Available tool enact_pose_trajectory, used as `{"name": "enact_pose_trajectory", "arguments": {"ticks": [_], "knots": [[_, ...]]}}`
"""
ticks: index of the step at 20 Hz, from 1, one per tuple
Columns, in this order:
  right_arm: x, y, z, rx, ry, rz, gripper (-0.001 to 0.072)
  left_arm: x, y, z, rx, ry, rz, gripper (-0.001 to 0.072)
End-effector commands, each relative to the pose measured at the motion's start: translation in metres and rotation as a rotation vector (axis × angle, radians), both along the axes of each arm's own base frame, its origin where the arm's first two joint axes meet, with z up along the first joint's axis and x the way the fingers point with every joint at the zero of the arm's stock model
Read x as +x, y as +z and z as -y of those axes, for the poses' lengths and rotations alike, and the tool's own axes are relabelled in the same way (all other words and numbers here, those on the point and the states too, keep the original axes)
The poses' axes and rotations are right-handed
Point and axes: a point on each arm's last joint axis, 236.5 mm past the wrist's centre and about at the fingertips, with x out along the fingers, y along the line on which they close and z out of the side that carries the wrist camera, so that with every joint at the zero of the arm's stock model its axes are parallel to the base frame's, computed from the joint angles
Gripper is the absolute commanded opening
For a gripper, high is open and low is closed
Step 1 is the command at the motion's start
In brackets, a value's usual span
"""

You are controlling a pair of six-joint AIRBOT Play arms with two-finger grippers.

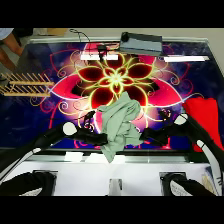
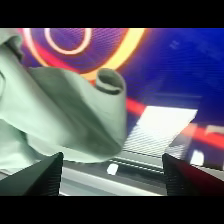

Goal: Fold the shirts.

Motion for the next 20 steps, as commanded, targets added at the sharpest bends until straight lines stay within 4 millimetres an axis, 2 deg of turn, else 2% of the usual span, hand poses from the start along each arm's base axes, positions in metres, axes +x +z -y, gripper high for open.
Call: {"name": "enact_pose_trajectory", "arguments": {"ticks": [1, 3, 5, 6, 7, 8, 9, 10, 11, 12, 13, 14, 15, 16, 17, 18, 19, 20], "knots": [[0.014, -0.011, -0.013, 0.059, -0.054, 0.015, 0.0637, 0.003, 0.014, 0.002, -0.026, 0.007, 0.033, 0.0032], [0.018, -0.011, -0.025, 0.119, -0.064, 0.014, 0.0506, 0.005, 0.020, 0.003, -0.037, 0.010, 0.050, 0.0032], [0.020, -0.009, -0.029, 0.140, -0.081, 0.009, 0.0131, 0.008, 0.025, 0.003, -0.046, 0.016, 0.067, 0.0032], [0.019, -0.007, -0.030, 0.144, -0.072, 0.004, 0.0027, 0.012, 0.030, 0.002, -0.055, 0.017, 0.092, 0.0032], [0.021, -0.002, -0.031, 0.152, -0.050, 0.015, 0.0026, 0.019, 0.041, 0.002, -0.071, -0.009, 0.150, 0.0032], [0.027, 0.009, -0.032, 0.166, -0.004, 0.056, 0.0026, 0.029, 0.061, 0.003, -0.096, -0.055, 0.241, 0.0032], [0.038, 0.026, -0.032, 0.171, 0.042, 0.121, 0.0026, 0.043, 0.090, 0.001, -0.127, -0.091, 0.344, 0.0032], [0.056, 0.052, -0.031, 0.163, 0.089, 0.221, 0.0026, 0.061, 0.125, -0.004, -0.158, -0.097, 0.443, 0.0032], [0.076, 0.084, -0.027, 0.138, 0.128, 0.342, 0.0026, 0.082, 0.169, -0.014, -0.190, -0.070, 0.553, 0.0032], [0.100, 0.128, -0.019, 0.086, 0.157, 0.497, 0.0026, 0.103, 0.217, -0.029, -0.219, -0.019, 0.661, 0.0032], [0.123, 0.181, -0.009, 0.016, 0.174, 0.674, 0.0026, 0.122, 0.273, -0.051, -0.245, 0.052, 0.787, 0.0031], [0.138, 0.237, 0.003, -0.061, 0.165, 0.840, 0.0026, 0.133, 0.328, -0.076, -0.262, 0.118, 0.909, 0.0031], [0.148, 0.302, 0.021, -0.153, 0.119, 1.016, 0.0026, 0.137, 0.388, -0.104, -0.273, 0.186, 1.046, 0.0032], [0.147, 0.361, 0.039, -0.239, 0.057, 1.167, 0.0026, 0.133, 0.439, -0.131, -0.272, 0.246, 1.167, 0.0031], [0.136, 0.418, 0.059, -0.320, -0.022, 1.301, 0.0026, 0.121, 0.487, -0.156, -0.263, 0.303, 1.289, 0.0031], [0.119, 0.462, 0.073, -0.356, -0.112, 1.397, 0.0026, 0.106, 0.524, -0.175, -0.264, 0.355, 1.373, 0.0032], [0.096, 0.500, 0.076, -0.334, -0.186, 1.479, 0.0026, 0.086, 0.557, -0.185, -0.298, 0.400, 1.434, 0.0032], [0.074, 0.529, 0.068, -0.265, -0.224, 1.548, 0.0026, 0.064, 0.585, -0.182, -0.367, 0.400, 1.483, 0.0031]]}}
